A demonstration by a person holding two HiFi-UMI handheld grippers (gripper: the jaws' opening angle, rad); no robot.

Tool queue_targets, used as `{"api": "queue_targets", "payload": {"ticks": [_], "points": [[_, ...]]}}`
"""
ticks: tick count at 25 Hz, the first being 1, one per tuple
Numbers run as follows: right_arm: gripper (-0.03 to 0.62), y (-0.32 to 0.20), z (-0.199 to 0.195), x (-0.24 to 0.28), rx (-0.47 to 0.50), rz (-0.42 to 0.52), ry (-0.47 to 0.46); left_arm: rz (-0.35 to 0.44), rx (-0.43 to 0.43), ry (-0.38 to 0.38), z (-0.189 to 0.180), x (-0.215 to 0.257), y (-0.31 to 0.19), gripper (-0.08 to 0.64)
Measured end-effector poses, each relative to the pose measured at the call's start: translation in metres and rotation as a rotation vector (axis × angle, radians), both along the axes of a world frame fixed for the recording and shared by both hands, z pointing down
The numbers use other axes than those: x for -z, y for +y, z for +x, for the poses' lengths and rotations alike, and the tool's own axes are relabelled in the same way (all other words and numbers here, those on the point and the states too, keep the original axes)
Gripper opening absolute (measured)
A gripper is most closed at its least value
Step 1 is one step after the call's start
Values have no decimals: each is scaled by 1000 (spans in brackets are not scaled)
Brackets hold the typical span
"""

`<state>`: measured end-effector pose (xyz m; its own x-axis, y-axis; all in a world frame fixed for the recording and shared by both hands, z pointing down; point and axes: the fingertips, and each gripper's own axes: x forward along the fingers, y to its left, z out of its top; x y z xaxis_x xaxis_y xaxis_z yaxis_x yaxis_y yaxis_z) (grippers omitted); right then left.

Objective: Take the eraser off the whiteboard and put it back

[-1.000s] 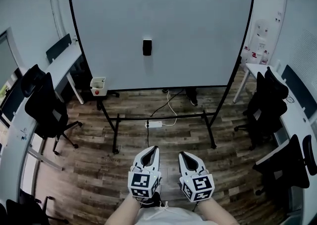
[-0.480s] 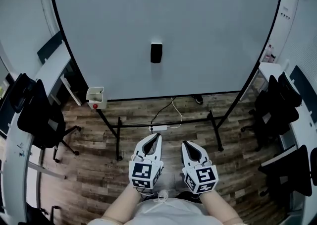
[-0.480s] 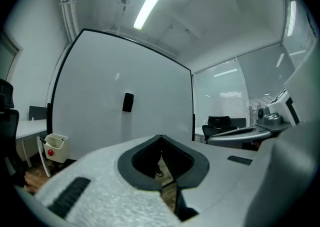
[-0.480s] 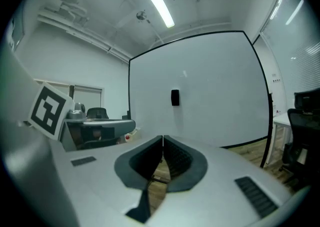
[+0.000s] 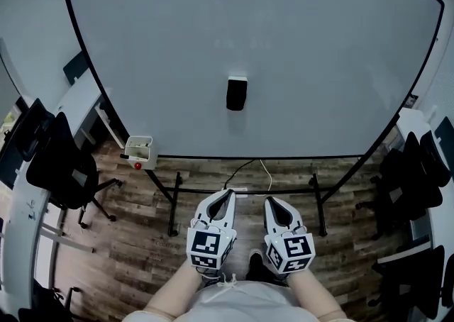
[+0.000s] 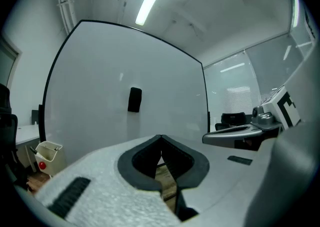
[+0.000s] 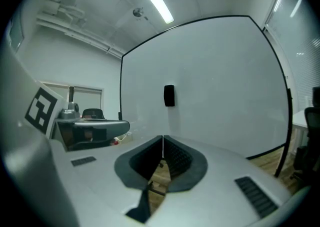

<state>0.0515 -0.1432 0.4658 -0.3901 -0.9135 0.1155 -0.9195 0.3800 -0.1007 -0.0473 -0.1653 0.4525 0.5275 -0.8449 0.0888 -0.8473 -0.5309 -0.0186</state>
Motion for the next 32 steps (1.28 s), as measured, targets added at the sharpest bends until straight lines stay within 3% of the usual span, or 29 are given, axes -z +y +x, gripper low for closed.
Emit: {"api": "queue_targets", "payload": {"ticks": [12, 19, 20, 22, 24, 32], "points": [[28, -133, 28, 26, 162, 61, 46, 82, 193, 28, 25, 43, -131, 18], [28, -181, 41, 31, 180, 79, 51, 72, 207, 42, 36, 44, -170, 20], [28, -185, 39, 30, 185, 76, 50, 74, 208, 37, 35, 46, -175, 37], [28, -190, 33, 29, 199, 75, 50, 75, 207, 28, 31, 52, -184, 164], [28, -193, 28, 28, 207, 75, 52, 78, 213, 43, 26, 62, -195, 216], [28, -203, 23, 20, 176, 34, 48, 30, 234, 66, 17, 83, -239, 278]]}}
